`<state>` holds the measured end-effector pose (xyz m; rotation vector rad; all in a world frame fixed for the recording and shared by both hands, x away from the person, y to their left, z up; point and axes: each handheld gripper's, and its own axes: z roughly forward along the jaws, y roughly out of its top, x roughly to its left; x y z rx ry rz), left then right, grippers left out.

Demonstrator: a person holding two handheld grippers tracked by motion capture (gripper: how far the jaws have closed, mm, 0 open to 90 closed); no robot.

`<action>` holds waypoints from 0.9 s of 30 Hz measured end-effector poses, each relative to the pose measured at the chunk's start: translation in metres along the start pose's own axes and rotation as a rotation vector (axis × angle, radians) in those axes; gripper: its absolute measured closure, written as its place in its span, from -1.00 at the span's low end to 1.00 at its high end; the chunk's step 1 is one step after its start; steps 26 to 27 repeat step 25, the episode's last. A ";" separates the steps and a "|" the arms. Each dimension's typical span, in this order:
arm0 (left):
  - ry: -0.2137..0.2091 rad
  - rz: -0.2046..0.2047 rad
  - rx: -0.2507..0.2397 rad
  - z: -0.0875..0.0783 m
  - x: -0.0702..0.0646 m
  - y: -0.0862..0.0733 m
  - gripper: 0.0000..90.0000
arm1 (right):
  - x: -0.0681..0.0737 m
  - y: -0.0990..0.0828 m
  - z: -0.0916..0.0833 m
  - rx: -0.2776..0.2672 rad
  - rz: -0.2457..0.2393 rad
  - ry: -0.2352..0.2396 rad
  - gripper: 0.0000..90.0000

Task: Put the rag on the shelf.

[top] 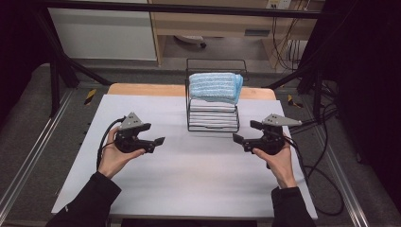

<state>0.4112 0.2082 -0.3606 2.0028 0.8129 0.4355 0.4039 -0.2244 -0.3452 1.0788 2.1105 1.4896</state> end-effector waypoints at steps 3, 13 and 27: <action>0.005 -0.015 0.014 -0.001 0.002 -0.016 -0.54 | -0.003 -0.017 0.000 0.023 0.026 0.009 -0.89; 0.011 -0.068 0.036 -0.007 0.008 -0.061 -0.68 | -0.010 -0.070 -0.006 0.123 0.035 0.008 -0.99; 0.009 -0.094 0.037 -0.017 0.009 -0.099 -0.74 | -0.011 -0.102 -0.013 0.168 0.079 0.009 -0.99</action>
